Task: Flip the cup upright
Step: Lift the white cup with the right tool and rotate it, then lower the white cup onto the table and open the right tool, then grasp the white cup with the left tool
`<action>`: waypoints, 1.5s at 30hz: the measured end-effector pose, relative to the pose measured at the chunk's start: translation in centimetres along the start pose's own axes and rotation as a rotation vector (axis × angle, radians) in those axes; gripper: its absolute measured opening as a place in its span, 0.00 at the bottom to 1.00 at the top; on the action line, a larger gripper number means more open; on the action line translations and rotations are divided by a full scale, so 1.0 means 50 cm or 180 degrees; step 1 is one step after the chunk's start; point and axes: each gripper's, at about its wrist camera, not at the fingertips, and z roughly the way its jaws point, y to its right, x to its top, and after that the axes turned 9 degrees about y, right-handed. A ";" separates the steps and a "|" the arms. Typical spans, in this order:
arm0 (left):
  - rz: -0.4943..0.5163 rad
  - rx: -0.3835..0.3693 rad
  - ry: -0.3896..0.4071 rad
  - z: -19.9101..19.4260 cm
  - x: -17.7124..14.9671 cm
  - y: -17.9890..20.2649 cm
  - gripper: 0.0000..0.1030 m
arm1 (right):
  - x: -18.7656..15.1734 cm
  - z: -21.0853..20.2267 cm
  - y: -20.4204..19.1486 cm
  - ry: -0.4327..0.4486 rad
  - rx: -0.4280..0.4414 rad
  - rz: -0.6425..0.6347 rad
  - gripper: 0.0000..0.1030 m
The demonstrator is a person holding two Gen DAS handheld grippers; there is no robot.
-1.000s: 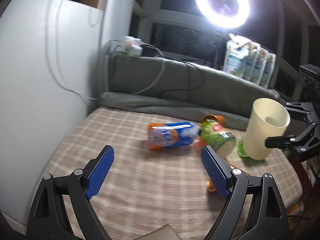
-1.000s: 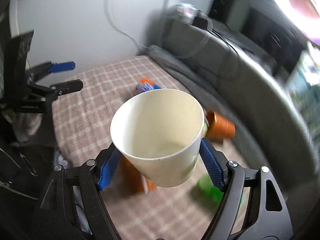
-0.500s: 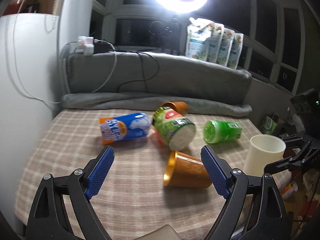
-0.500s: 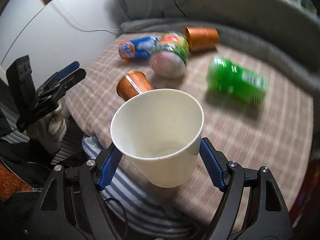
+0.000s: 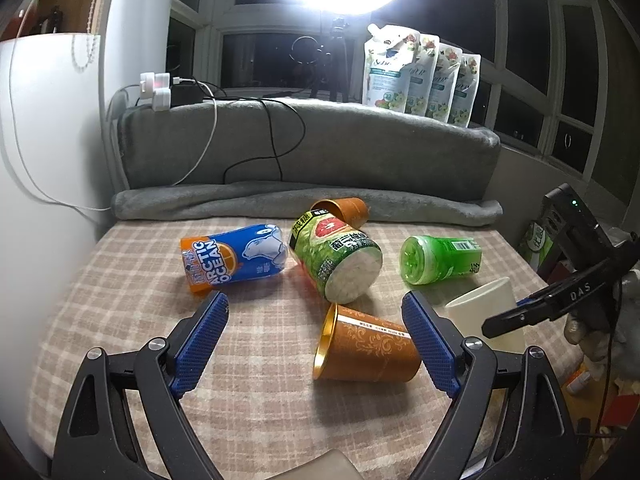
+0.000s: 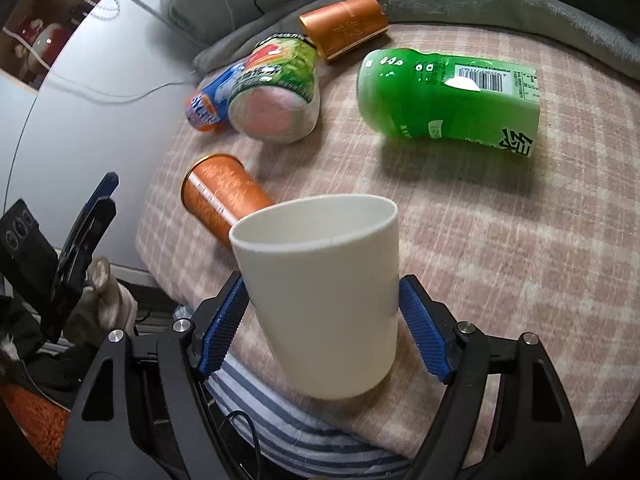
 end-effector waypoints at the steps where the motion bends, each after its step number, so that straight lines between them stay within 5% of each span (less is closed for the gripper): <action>1: 0.0005 -0.0005 -0.0005 0.003 0.001 0.002 0.86 | 0.004 0.005 0.005 0.0016 -0.0012 0.0029 0.77; 12: 0.0117 -0.0230 -0.0088 0.032 0.005 0.070 0.86 | 0.005 -0.004 0.041 0.0222 -0.0090 0.0263 0.77; 21: 0.0145 -0.0453 -0.0271 0.053 0.007 0.130 0.86 | -0.019 -0.093 0.024 0.0767 -0.0153 0.0108 0.77; 31: -0.0187 -0.0853 -0.0771 0.095 -0.010 0.156 0.86 | -0.105 -0.184 -0.002 0.1451 -0.0694 -0.0093 0.82; 45: -0.0710 -0.1272 -0.1496 0.160 -0.022 0.179 0.82 | -0.140 -0.210 0.033 0.1591 -0.0717 0.0107 0.82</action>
